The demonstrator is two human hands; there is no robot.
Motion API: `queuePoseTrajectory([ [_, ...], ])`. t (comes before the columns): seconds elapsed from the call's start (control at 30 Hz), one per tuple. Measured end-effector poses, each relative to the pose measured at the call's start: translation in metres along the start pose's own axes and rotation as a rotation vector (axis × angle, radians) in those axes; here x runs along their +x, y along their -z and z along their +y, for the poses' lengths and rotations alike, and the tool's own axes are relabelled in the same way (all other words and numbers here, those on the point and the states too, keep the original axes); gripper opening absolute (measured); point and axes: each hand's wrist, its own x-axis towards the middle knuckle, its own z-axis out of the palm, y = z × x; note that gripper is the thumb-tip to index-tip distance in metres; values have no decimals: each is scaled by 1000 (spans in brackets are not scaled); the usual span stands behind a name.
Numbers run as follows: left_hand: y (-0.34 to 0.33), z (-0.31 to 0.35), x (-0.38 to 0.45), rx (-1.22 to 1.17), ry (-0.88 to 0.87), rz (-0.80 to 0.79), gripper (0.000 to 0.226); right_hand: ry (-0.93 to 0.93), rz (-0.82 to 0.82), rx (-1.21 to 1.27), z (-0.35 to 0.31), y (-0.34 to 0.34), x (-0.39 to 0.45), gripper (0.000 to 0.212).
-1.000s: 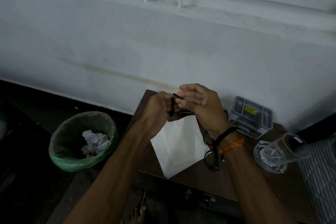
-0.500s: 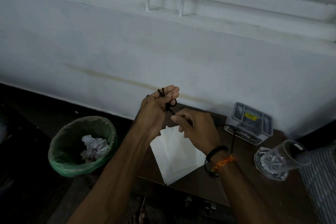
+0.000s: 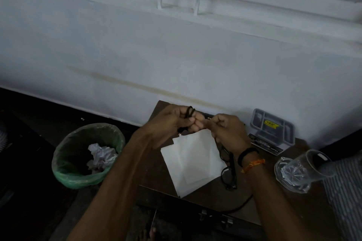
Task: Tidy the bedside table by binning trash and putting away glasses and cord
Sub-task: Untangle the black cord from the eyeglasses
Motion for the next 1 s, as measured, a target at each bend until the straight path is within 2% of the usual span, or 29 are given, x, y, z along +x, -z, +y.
queuePoseTrajectory([
  [0.17, -8, -7, 4, 354, 27, -136, 25, -106, -16, 114, -13, 1, 1, 25],
  [0.3, -12, -11, 7, 532, 1, -88, 18, -110, -99, 183, -36, 3, -3, 10],
  [0.33, -13, -11, 7, 530, -17, -48, 15, -110, -129, 219, -43, 4, -5, 15],
  [0.4, -18, -5, 5, 361, -60, 71, 15, -103, -192, 274, -56, 9, -11, 27],
  [0.47, -21, 4, 4, 132, -73, 172, 26, -85, -227, 294, -67, 13, -18, 25],
  [0.57, -18, 11, 5, -359, -33, 192, 55, -64, -276, 267, -78, 15, -30, 12],
  [0.63, -16, 16, 5, -562, -68, 205, 51, -68, -364, 246, -81, 13, -35, 15],
  [0.77, -7, 23, 4, -766, -187, 271, 45, -29, -486, 151, -70, 11, -39, 29],
  [0.9, 1, 27, -1, -899, -215, 252, 35, -39, -404, 25, -49, 12, -29, 39],
  [1.0, -2, 30, -9, -835, -137, 154, 38, -96, -315, -64, -33, 11, -21, 44],
])
